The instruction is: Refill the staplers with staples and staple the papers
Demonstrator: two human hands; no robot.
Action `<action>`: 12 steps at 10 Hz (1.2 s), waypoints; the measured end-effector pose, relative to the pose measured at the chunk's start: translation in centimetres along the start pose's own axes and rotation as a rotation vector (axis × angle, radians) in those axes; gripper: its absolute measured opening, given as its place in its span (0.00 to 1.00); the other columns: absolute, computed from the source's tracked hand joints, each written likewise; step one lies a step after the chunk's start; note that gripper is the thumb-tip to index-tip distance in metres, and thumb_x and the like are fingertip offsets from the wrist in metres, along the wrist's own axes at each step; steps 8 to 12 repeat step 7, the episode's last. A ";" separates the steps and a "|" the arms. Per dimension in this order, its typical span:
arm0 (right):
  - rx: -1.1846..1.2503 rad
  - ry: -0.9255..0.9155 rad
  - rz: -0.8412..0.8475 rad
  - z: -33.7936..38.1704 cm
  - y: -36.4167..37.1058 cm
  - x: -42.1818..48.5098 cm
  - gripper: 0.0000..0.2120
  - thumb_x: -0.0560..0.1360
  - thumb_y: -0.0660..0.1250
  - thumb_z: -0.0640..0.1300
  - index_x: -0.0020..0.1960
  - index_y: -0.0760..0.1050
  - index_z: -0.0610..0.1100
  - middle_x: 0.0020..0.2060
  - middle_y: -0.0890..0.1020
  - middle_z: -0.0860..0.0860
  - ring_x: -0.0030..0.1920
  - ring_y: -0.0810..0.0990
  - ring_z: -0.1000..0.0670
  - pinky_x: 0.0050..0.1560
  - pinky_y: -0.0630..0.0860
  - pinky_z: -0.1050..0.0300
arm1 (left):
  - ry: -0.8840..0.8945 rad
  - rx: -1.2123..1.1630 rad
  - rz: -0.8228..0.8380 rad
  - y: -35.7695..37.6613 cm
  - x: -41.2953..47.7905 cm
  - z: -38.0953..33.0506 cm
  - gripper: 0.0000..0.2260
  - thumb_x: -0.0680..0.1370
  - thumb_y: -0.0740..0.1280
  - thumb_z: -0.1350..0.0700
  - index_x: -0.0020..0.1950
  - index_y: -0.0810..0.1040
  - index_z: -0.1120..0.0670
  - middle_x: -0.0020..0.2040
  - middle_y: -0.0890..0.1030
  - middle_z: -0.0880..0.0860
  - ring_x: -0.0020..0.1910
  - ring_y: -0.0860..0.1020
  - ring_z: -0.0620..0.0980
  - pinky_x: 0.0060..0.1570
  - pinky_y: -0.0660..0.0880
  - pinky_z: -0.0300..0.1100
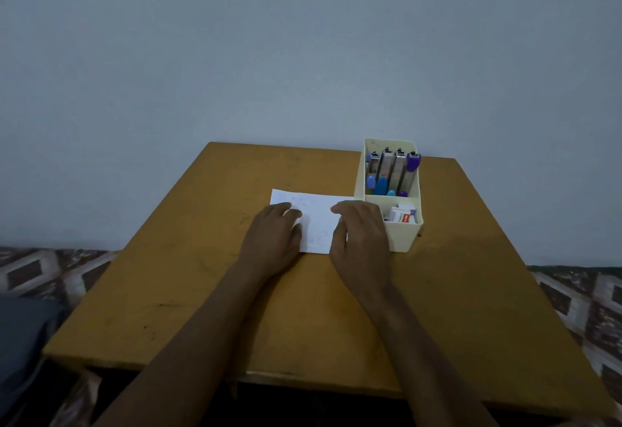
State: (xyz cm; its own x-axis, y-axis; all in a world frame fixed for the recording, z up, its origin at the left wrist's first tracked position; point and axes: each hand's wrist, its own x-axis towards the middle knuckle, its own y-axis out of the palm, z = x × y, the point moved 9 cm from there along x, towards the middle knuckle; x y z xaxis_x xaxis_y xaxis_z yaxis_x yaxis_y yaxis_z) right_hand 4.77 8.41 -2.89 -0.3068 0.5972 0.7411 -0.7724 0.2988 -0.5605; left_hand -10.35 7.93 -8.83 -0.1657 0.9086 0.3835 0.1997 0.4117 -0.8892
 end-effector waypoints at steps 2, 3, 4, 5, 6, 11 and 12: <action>-0.039 0.121 0.358 -1.1 4.3 -2.3 0.18 0.74 0.63 0.38 0.64 0.72 0.39 0.62 0.77 0.43 0.62 0.75 0.45 0.65 0.69 0.52 | -0.038 -0.032 -0.020 -0.8 -2.2 0.3 0.24 0.74 0.49 0.49 0.55 0.78 0.60 0.53 0.80 0.59 0.53 0.76 0.58 0.51 0.72 0.47; -0.120 0.202 0.488 -2.9 5.7 -3.8 0.21 0.78 0.60 0.43 0.70 0.66 0.44 0.69 0.70 0.49 0.69 0.66 0.51 0.70 0.59 0.57 | -0.035 -0.057 -0.028 -1.2 -2.9 0.0 0.24 0.74 0.48 0.48 0.55 0.78 0.60 0.53 0.79 0.58 0.52 0.76 0.56 0.51 0.73 0.47; -0.131 0.221 0.505 -2.9 5.5 -3.9 0.20 0.79 0.59 0.46 0.70 0.66 0.45 0.70 0.69 0.50 0.69 0.66 0.52 0.71 0.58 0.58 | -0.056 -0.047 -0.019 -1.0 -3.9 -0.1 0.22 0.76 0.50 0.49 0.58 0.77 0.58 0.58 0.78 0.57 0.57 0.75 0.54 0.54 0.73 0.46; -0.143 0.217 0.491 -2.7 5.5 -4.5 0.21 0.77 0.63 0.45 0.69 0.68 0.43 0.67 0.72 0.47 0.67 0.69 0.48 0.70 0.62 0.54 | -0.091 -0.050 -0.032 -1.0 -5.2 -0.3 0.17 0.79 0.58 0.51 0.64 0.75 0.57 0.68 0.73 0.59 0.67 0.70 0.55 0.62 0.71 0.48; -0.170 0.207 0.387 -2.7 4.4 -4.5 0.18 0.67 0.75 0.43 0.56 0.79 0.41 0.53 0.82 0.44 0.53 0.81 0.45 0.57 0.75 0.49 | -0.095 -0.052 -0.084 -1.4 -6.0 -0.4 0.18 0.79 0.57 0.50 0.64 0.76 0.55 0.68 0.73 0.58 0.68 0.71 0.54 0.62 0.72 0.48; -0.192 0.083 0.277 -1.9 3.4 -5.0 0.21 0.48 0.84 0.46 0.38 0.82 0.44 0.35 0.85 0.50 0.35 0.84 0.51 0.39 0.81 0.56 | -0.063 -0.089 -0.059 -0.6 -7.7 -0.9 0.18 0.77 0.56 0.47 0.57 0.80 0.52 0.62 0.79 0.54 0.61 0.78 0.52 0.54 0.78 0.46; -0.192 0.083 0.277 -1.9 3.4 -5.0 0.21 0.48 0.84 0.46 0.38 0.82 0.44 0.35 0.85 0.50 0.35 0.84 0.51 0.39 0.81 0.56 | -0.063 -0.089 -0.059 -0.6 -7.7 -0.9 0.18 0.77 0.56 0.47 0.57 0.80 0.52 0.62 0.79 0.54 0.61 0.78 0.52 0.54 0.78 0.46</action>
